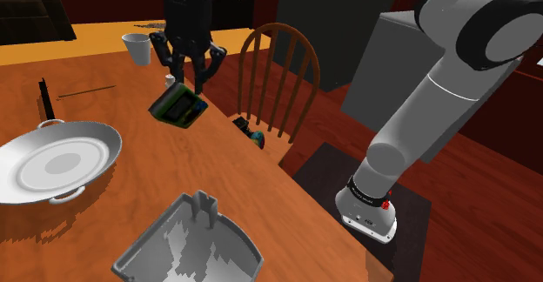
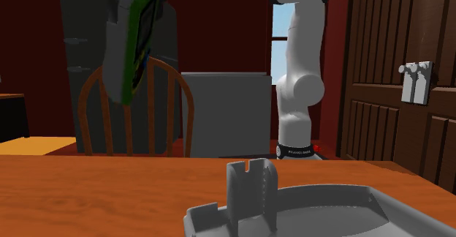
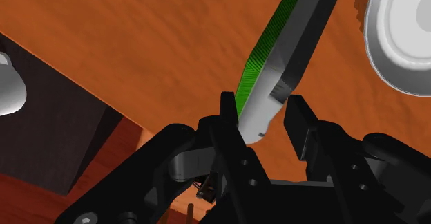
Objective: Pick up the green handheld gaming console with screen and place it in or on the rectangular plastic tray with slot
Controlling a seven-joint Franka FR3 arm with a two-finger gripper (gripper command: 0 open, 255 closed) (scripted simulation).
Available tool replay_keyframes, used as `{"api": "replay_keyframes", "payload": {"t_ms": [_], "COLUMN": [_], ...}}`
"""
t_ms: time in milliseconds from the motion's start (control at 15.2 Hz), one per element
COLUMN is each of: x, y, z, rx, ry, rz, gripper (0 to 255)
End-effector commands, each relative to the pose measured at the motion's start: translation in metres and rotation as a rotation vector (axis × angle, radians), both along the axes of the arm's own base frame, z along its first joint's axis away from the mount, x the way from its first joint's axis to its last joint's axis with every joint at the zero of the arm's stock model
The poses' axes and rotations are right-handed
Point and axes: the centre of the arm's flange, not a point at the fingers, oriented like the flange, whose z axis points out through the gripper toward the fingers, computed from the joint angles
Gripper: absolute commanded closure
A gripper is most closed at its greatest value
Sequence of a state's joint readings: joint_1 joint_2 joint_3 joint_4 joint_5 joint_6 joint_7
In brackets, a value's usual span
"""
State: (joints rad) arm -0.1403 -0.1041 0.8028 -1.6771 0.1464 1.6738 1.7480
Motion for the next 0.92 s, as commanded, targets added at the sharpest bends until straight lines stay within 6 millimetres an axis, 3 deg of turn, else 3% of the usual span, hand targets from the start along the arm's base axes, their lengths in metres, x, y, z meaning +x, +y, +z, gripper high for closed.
{"api": "replay_keyframes", "payload": {"t_ms": [0,858], "x": [-0.022,-0.169], "y": [0.014,0.097], "z": [0.004,0.029], "rx": [0.0,0.0], "ry": [0.0,0.0], "rz": [-0.001,-0.001], "gripper": [255,255]}}
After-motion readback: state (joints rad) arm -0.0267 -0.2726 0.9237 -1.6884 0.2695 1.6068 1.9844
